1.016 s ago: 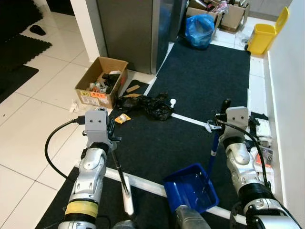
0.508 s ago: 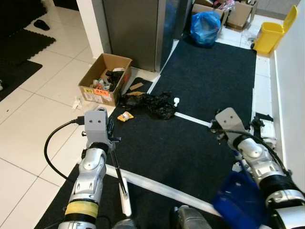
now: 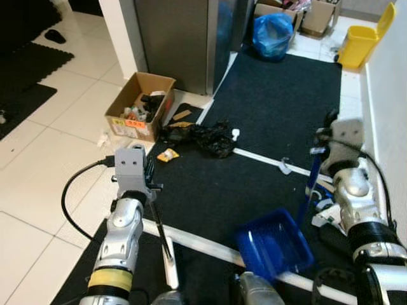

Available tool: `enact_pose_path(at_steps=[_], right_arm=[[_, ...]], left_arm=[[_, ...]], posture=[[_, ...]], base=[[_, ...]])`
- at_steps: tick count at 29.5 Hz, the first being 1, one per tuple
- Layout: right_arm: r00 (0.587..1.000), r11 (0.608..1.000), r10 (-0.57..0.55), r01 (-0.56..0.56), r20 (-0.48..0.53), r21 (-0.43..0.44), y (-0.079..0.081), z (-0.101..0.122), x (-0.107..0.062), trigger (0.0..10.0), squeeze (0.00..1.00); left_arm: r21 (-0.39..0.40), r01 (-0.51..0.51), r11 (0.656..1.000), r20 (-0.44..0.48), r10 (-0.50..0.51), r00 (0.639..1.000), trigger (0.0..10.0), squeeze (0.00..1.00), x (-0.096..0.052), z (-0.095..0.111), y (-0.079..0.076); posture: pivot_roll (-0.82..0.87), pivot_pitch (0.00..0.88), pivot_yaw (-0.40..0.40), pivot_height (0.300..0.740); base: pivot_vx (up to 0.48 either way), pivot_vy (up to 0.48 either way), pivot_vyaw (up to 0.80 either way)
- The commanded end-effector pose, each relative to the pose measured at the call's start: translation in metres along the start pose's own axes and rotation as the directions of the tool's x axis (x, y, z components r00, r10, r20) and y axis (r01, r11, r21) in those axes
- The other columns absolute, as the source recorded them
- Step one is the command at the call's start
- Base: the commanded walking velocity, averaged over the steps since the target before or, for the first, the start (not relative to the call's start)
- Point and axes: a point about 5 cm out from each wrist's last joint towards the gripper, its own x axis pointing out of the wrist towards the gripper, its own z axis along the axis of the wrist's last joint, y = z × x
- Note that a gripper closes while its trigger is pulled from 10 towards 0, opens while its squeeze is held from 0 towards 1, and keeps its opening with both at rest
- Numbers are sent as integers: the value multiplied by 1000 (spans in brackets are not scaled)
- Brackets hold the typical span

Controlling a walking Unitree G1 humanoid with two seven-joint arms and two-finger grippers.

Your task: Sweep floor

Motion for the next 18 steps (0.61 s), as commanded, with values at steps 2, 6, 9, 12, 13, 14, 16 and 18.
enact_pose_path(at_steps=[2,6,9,12,13,14,16,18], right_arm=[[987,989,-92,74,136,130,-7,22,1,10000,0],[984,952,-141,105,106,286,-1,11,-2,10000,0],[983,920,-182,163,21,355,6,-14,-8,10000,0],[979,933,-196,205,-58,295,18,-40,-18,10000,0],[978,939,-190,206,-85,274,23,-49,-22,10000,0],[979,945,-176,198,-107,259,29,-56,-25,10000,0],[981,963,-143,169,-132,210,38,-66,-31,10000,0],[981,967,-128,157,-148,203,42,-71,-34,10000,0]], left_arm=[[6,8,1000,15,-9,1000,10000,0,0,2,-3],[5,7,1000,14,-7,1000,10000,0,-1,2,-3],[5,6,1000,13,-6,1000,10000,0,-1,2,-4],[4,6,1000,12,-6,1000,10000,0,-1,1,-4],[5,7,1000,12,-7,1000,10000,0,-1,2,-4],[6,7,1000,13,-7,1000,10000,0,-1,2,-4],[6,7,1000,13,-7,1000,10000,0,-1,2,-3],[7,7,1000,13,-7,1000,10000,0,-1,2,-3]], posture=[[86,84,-16,694],[86,84,-16,694],[92,80,-21,694],[97,81,-18,694],[97,81,-18,694],[97,81,-18,694],[97,81,-18,694],[101,81,-16,694]], base=[[0,0,0],[0,0,0],[0,0,0],[0,0,0],[0,0,0],[0,0,0],[0,0,0],[0,0,0]])
